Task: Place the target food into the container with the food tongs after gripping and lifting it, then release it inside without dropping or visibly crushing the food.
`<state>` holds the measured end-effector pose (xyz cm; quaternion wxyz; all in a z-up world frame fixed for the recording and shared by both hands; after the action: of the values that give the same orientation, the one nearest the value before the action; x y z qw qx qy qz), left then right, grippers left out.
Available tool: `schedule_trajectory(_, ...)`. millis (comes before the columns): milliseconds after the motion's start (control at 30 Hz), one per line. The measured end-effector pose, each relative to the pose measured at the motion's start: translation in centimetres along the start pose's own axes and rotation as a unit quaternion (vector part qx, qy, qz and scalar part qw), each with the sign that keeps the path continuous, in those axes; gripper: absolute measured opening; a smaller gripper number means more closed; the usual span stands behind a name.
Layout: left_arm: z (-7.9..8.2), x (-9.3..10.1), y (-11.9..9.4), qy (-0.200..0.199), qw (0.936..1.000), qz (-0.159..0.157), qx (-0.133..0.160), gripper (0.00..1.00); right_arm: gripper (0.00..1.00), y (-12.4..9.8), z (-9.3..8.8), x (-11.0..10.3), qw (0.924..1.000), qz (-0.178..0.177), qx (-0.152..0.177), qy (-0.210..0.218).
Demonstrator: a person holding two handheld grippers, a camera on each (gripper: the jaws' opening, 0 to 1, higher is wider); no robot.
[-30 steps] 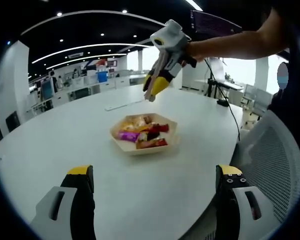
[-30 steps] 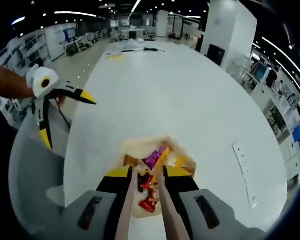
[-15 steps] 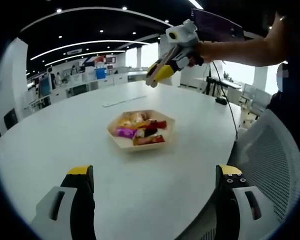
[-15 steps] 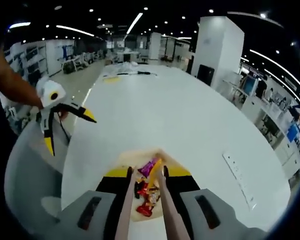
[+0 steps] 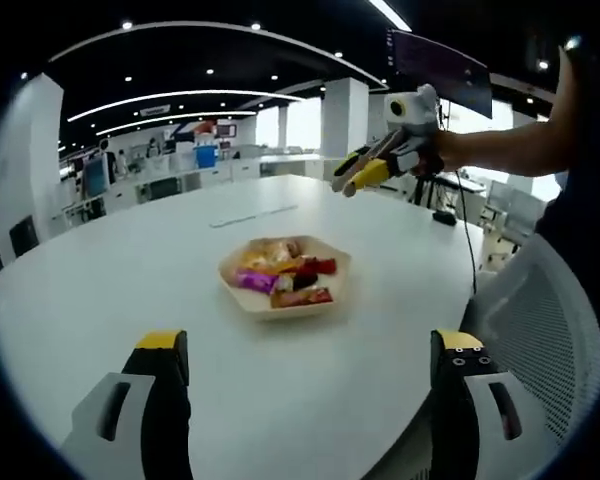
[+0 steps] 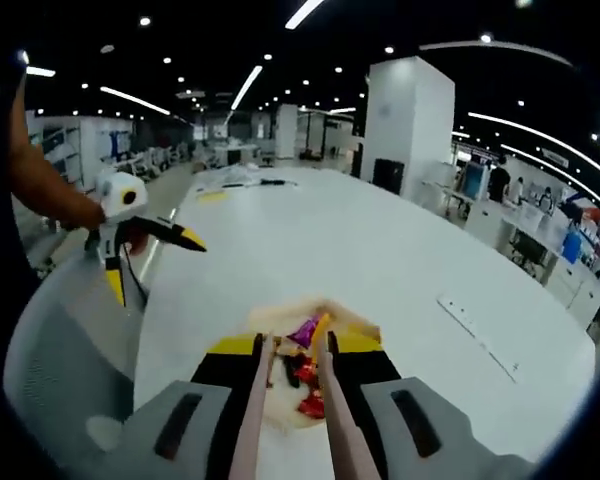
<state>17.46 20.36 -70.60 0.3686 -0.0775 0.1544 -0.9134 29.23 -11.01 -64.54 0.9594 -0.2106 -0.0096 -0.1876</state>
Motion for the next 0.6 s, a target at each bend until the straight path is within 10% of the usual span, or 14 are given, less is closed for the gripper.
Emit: schedule_trajectory(600, 5.2, 4.4, 2.5, 0.099, 0.9842, -0.147, -0.004, 0.85, 0.25, -3.7, -1.7, -7.8, 0.9961, 0.021, 0.077, 0.039)
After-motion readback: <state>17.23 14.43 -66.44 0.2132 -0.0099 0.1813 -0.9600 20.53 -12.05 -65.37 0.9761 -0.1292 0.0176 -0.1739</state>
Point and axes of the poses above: the point that each gripper's makers call its tool centre point, and the gripper's own axes: y roughly forward along the fingers, x roughly to its right, z roughly out of its top, the point moved 10 cm from there along -y, roughly backward along the fingers, and after that the axes turned 2 degrees about x, right-handed, at the moved point
